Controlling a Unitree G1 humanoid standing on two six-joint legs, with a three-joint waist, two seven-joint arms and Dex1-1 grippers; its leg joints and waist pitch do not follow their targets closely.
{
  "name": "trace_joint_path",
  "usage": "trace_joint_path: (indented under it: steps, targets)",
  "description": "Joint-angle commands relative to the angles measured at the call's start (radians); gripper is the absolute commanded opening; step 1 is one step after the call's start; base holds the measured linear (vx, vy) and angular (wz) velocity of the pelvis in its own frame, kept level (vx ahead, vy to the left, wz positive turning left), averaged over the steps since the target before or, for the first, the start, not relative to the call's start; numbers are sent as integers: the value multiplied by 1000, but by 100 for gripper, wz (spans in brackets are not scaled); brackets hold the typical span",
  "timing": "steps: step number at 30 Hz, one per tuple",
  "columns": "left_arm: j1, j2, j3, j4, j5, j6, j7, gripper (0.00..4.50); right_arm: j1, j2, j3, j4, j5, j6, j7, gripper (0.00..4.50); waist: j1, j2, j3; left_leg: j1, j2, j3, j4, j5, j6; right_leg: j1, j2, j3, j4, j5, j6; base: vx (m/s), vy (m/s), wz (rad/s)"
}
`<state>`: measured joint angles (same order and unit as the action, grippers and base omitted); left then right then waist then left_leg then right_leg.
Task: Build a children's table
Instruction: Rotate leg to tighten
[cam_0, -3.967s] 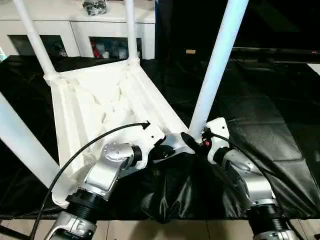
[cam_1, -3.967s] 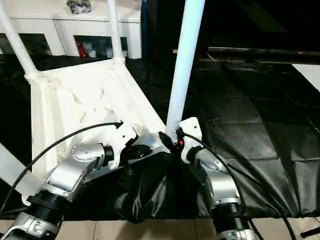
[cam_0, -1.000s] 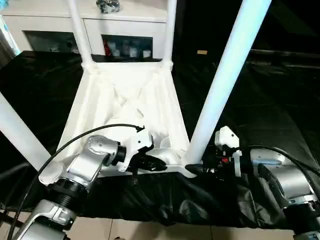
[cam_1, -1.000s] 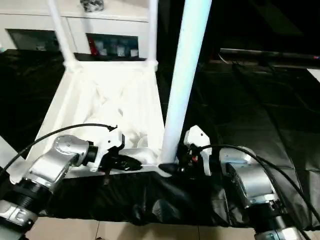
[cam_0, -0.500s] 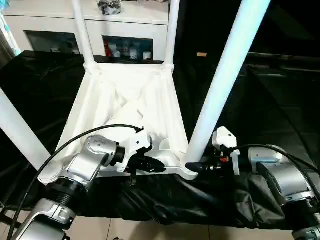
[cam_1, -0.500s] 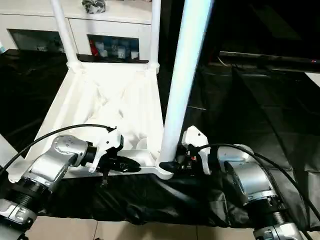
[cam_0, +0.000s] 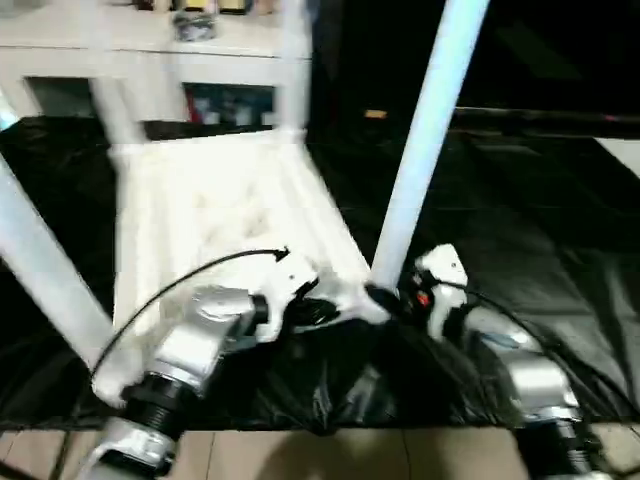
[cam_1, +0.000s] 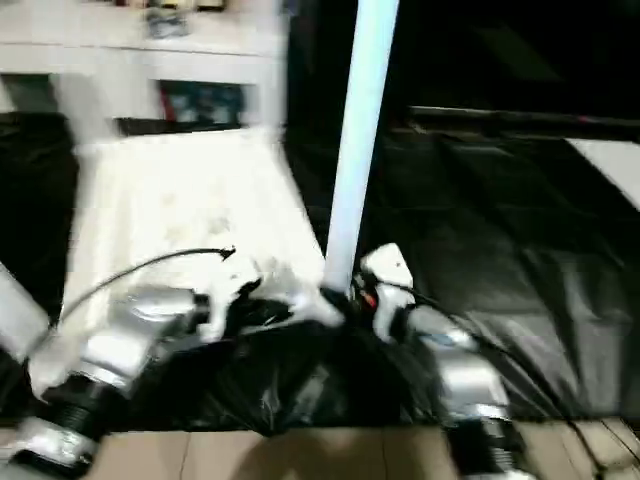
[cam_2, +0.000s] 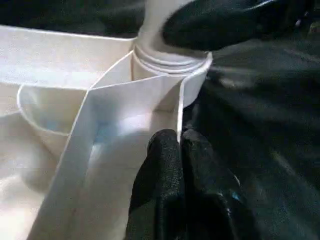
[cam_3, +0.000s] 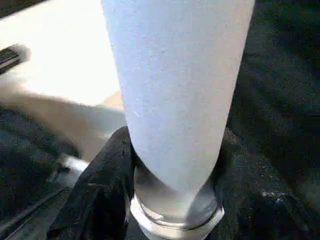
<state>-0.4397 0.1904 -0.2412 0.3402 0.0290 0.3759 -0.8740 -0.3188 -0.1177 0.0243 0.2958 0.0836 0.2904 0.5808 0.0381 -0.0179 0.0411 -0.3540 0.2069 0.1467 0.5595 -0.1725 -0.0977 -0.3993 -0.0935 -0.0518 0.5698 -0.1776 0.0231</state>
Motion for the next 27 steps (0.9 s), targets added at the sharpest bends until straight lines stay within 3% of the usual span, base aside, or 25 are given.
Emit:
trace_joint_path:
  steps: [1, 2, 3, 4, 5, 6, 10, 15, 18, 21, 24, 27]
  targets:
    - [-22, -84, -66, -55, -29, -19, 5, 0, -8, 87, 110, 45, 20, 28, 24, 199, 0, 6, -34, -5, -1, -6, -83, -490, -24, 31, -34, 0, -105, -644, -51, 0, 0, 0]
    - [-22, -84, -66, -55, -29, -19, 5, 0, -8, 87, 110, 45, 20, 28, 24, 199, 0, 10, -37, 4, 1, -6, -81, -498, -16, 28, -37, 1, -109, -612, -64, 0, 0, 0]
    - [-22, -85, -72, -57, -23, -20, 6, 0, -12, 93, 115, 46, 17, 29, 25, 199, -3, 9, -37, 2, 3, -4, -84, -491, -5, 28, -34, 3, -104, -553, -85, 0, 0, 0]
    - [-28, -74, -80, -43, -4, -29, 9, 0, -8, 92, 142, 31, 16, 20, 68, 234, -2, 11, -32, 1, 4, -2, -87, -497, -3, 27, -31, 4, -104, -531, -95, 0, 0, 0]
    - [-28, -74, -80, -43, -4, -29, 9, 0, -8, 92, 142, 31, 16, 20, 68, 234, -2, 11, -32, 1, 4, -2, -87, -497, -3, 27, -31, 4, -104, -531, -95, 0, 0, 0]
    - [-32, -67, -80, -33, 5, -36, 10, 0, -6, 89, 149, 26, 13, 13, 76, 269, -2, 12, -32, 6, 4, 0, -85, -508, -2, 24, -32, 4, -104, -531, -101, 0, 0, 0]
    - [-47, -26, -76, -15, 26, -57, 2, 0, 10, 62, 142, 3, 22, 23, 110, 281, 0, 14, -32, 5, 6, 1, -86, -498, 1, 25, -33, 8, -100, -512, -111, 0, 0, 0]
    - [-54, 28, -81, -3, 45, -85, -28, 0, 24, -14, 142, -33, 20, 6, 167, 343, 5, 15, -37, 1, 8, 6, -85, -447, 5, 31, -33, 14, -88, -433, -139, 0, 0, 0]
    - [-59, 39, -63, 1, 38, -63, -37, 0, 28, -53, 130, -56, 31, 7, 210, 343, 10, 17, -39, 2, 9, 12, -82, -412, 13, 32, -32, 17, -82, -380, -159, 0, 0, 0]
    - [-59, 37, -50, -2, 16, -21, -50, 47, 26, -73, 112, -59, 37, 6, 231, 354, 16, 15, -41, 0, 9, 15, -80, -382, 19, 33, -33, 18, -80, -380, -167, 0, 0, 0]
    - [-57, 43, -63, -4, 24, 16, -40, 70, 18, -89, 91, -58, 47, 7, 239, 354, 15, 14, -45, -13, 10, 12, -80, -333, 21, 44, -34, 15, -71, -342, -170, 0, 0, 0]
    - [-56, 47, -69, -6, 27, 36, -35, 79, 14, -98, 87, -54, 54, 9, 244, 354, 16, 11, -50, -12, 9, 17, -71, -282, 26, 43, -34, 19, -64, -278, -195, 0, 0, 0]
